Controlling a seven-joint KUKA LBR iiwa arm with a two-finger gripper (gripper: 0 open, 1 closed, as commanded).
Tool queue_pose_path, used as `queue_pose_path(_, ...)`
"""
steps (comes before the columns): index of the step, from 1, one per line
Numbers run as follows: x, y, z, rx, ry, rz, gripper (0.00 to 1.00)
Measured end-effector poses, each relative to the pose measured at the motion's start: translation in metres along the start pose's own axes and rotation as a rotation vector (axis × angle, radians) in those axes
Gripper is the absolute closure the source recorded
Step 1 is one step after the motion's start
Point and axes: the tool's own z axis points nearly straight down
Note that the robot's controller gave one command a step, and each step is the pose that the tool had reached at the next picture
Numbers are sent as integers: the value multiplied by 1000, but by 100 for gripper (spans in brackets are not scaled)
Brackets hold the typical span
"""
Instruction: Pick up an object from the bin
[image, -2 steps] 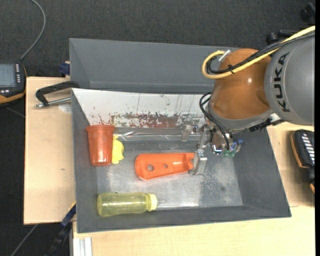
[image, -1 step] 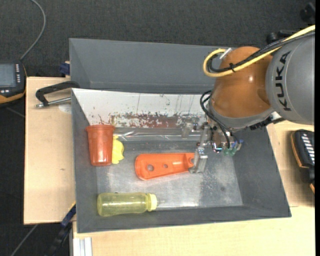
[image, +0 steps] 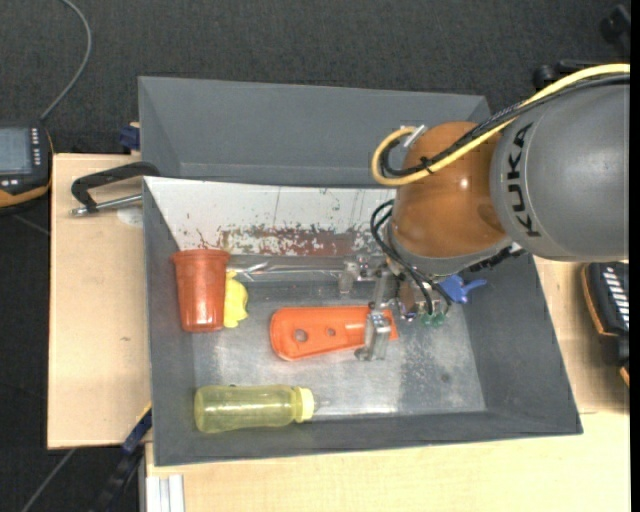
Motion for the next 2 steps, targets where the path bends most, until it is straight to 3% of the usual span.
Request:
queue_pose_path(1,9,16,48,-1,2,-210,0)
queue_pose_path(2,2,1,80,-1,-5,-298,100)
